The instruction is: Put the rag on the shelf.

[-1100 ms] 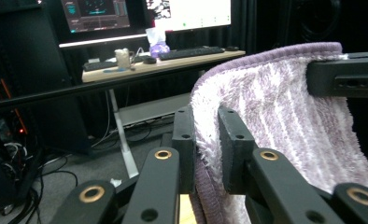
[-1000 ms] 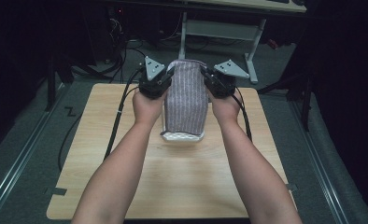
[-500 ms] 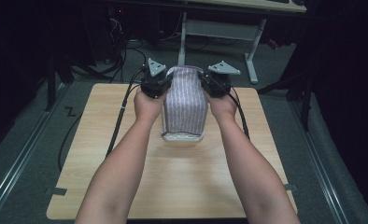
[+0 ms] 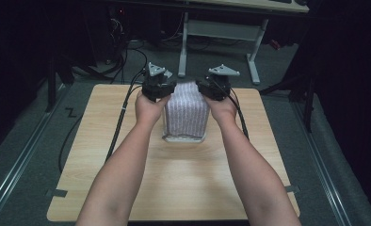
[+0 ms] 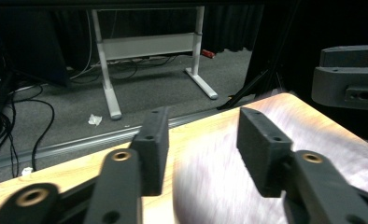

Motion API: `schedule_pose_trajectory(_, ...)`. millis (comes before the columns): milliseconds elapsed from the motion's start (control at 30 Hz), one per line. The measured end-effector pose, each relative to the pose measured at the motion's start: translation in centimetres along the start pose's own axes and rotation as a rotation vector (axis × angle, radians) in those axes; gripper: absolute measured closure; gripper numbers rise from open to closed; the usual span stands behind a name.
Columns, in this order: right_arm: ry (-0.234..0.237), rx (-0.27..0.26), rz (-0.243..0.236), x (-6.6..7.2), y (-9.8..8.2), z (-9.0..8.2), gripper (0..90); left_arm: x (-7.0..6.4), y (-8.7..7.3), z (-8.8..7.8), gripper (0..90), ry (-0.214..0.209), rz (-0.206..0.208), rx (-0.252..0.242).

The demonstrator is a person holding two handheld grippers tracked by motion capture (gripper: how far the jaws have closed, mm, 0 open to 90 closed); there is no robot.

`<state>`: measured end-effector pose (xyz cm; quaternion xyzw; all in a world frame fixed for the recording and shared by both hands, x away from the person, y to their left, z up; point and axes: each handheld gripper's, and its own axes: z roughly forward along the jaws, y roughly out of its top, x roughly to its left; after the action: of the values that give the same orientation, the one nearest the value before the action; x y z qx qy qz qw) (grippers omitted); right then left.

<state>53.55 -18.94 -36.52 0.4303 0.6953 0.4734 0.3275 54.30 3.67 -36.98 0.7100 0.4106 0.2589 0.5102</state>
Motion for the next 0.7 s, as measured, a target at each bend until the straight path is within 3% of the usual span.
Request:
schedule_pose_trajectory(500,-0.024,0.006,0.000,-0.4,0.0,-0.7,54.9,-0.3,0.0,-1.2,47.8,0.020,0.001,-0.034)
schedule_pose_trajectory(700,-0.019,-0.008,0.004,-0.5,0.0,-2.2,54.7,-0.5,-0.5,-2.3,47.7,0.019,-0.004,-0.043)
